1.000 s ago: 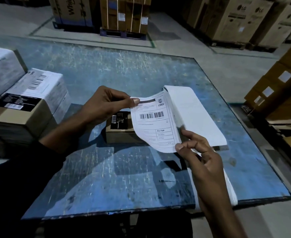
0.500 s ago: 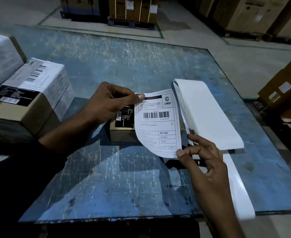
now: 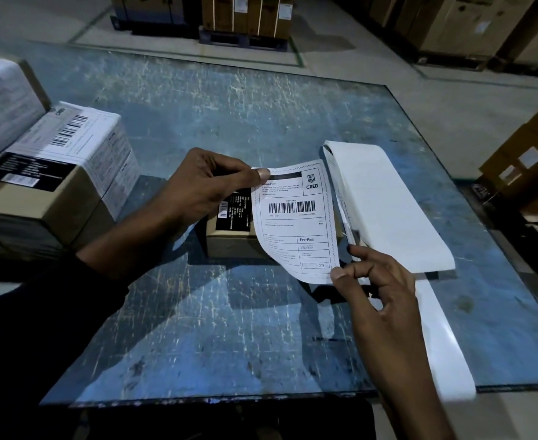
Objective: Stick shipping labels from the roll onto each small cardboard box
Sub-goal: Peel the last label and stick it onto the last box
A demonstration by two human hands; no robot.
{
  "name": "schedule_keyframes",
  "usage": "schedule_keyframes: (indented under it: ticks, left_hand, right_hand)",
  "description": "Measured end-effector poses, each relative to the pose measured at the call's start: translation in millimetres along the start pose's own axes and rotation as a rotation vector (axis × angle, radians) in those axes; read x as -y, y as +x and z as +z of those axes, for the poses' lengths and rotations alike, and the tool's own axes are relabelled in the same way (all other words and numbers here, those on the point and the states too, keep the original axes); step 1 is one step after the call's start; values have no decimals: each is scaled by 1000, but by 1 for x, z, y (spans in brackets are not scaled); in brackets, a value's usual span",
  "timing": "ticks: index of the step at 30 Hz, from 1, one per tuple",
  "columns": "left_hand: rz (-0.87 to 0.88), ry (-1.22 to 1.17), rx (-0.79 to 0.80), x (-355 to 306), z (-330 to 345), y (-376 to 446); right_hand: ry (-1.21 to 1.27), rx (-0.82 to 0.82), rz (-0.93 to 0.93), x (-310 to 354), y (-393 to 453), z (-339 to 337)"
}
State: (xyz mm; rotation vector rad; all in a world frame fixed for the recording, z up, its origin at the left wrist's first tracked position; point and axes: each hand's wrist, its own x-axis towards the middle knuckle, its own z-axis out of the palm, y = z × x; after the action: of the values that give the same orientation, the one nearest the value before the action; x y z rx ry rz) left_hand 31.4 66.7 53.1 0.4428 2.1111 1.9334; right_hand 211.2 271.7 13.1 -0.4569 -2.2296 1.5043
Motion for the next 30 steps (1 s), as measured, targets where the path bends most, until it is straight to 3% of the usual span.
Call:
schedule_keyframes:
  ticks: [30]
  left_hand:
    - [-31, 44, 0, 13, 4, 4]
  right_hand:
    - [-52, -3, -22, -1, -2, 1]
